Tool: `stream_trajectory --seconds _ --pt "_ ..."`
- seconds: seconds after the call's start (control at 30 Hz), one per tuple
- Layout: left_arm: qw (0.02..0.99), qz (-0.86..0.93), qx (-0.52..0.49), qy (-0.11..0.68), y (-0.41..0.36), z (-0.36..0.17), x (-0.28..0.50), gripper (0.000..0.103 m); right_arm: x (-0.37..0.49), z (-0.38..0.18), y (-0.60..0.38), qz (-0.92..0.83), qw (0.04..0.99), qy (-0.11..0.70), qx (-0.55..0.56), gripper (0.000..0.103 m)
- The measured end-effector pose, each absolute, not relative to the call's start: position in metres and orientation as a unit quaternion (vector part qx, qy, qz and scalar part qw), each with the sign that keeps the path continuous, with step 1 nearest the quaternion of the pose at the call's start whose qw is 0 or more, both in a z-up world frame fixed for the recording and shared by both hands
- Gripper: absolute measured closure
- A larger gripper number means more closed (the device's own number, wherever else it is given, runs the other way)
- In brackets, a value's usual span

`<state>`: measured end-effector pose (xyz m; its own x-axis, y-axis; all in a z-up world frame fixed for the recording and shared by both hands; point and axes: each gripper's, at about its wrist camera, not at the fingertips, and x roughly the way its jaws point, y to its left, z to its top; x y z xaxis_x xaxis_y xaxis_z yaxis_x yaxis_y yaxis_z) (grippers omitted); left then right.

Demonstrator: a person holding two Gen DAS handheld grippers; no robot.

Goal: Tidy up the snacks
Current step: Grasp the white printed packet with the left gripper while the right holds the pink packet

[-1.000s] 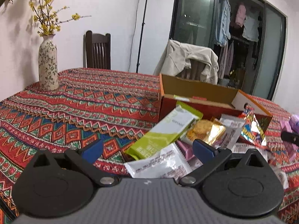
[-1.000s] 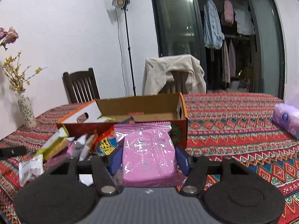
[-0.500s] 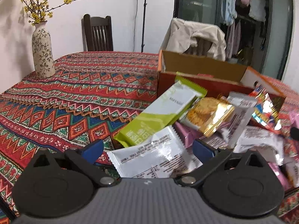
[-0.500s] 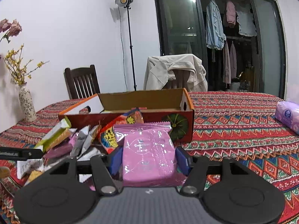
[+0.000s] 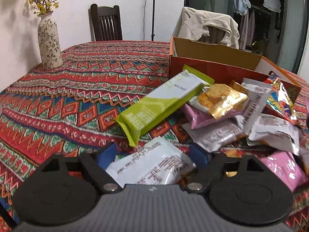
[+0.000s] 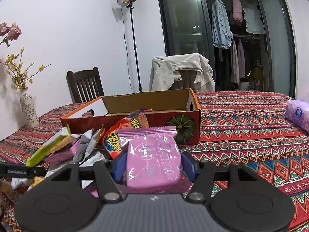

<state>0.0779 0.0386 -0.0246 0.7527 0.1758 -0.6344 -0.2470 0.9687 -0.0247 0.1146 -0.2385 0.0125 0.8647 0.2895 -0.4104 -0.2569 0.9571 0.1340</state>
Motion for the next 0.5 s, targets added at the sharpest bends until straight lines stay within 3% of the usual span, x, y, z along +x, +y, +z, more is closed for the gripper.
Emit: stream_trajectory --seconds 0.4,0.43,0.5 --pt "0.936 0.087 -0.014 0.341 0.038 -0.025 0.063 0.017 0.112 0.013 -0.240 0.136 0.966 0.214 0.041 0.043" --pt "0.936 0.082 -0.019 0.341 0.039 -0.026 0.063 0.019 0.112 0.013 -0.241 0.136 0.967 0.214 0.041 0.043" --pt "0.939 0.077 -0.023 0.335 0.041 -0.025 0.062 0.039 0.111 0.014 -0.241 0.135 0.967 0.214 0.043 0.042"
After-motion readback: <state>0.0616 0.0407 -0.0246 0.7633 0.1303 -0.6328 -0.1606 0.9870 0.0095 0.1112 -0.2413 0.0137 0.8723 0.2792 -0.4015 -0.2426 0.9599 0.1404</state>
